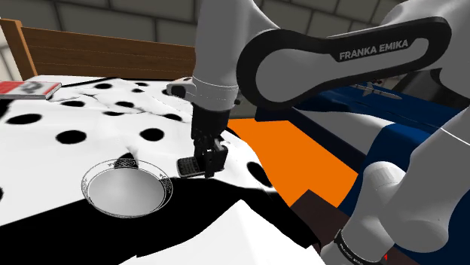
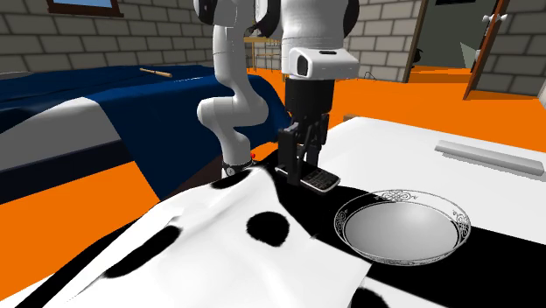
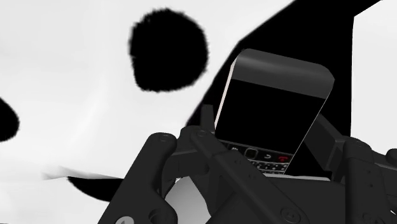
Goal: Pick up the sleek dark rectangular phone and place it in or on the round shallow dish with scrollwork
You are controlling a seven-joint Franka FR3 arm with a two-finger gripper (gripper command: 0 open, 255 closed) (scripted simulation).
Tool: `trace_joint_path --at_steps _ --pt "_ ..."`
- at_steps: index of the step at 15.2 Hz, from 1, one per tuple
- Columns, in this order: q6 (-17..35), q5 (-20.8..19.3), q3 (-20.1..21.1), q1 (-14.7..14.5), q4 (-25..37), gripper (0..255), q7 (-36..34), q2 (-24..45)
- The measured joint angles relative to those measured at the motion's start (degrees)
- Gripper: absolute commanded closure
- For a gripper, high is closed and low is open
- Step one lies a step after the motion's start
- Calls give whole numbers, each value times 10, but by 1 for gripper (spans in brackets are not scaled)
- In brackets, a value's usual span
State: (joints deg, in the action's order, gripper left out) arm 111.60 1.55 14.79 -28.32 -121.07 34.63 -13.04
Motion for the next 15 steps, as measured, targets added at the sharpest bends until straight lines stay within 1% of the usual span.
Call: trace_joint_path --at_steps 12,15 --pt "-91 0 -2 1 88 255 1 -4" --pt "-99 -11 13 -4 140 255 -23 43"
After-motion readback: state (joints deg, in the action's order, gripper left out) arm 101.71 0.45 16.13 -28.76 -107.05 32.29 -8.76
